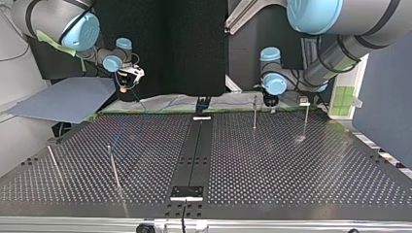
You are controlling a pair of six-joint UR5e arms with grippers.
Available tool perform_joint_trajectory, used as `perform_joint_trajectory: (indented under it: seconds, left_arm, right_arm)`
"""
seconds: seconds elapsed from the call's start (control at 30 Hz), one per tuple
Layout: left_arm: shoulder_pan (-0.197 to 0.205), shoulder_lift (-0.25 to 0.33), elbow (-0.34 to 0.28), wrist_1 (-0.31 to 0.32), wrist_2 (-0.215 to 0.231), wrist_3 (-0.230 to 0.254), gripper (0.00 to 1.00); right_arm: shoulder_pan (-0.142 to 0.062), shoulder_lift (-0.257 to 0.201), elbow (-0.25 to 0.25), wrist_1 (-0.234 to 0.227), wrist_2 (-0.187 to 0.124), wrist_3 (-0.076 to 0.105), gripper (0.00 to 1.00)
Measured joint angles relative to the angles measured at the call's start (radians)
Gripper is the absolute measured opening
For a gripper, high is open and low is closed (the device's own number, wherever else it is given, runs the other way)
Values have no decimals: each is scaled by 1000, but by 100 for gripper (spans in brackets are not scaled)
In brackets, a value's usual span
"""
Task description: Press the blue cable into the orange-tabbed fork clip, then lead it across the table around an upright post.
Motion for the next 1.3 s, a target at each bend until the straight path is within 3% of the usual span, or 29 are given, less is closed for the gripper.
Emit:
perform_joint_trajectory:
  seconds: [0.23, 0.4, 0.77, 1.03, 1.3]
  left_arm:
    - [-24, 1, 0, -62, -60, 58, 100]
    - [-39, 1, 0, -107, -70, 68, 100]
    - [-71, 26, 0, -206, -26, 46, 100]
    - [-89, 89, 0, -228, -19, -1, 100]
    - [-112, 130, 0, -281, -27, -9, 100]
  right_arm:
    - [2, 0, 0, 2, 0, -1, 0]
    - [3, 0, 0, 3, 1, -1, 0]
    - [3, 0, 0, 3, -1, -1, 0]
    - [3, 0, 0, 3, -2, -1, 0]
    - [3, 0, 0, 7, -3, -1, 0]
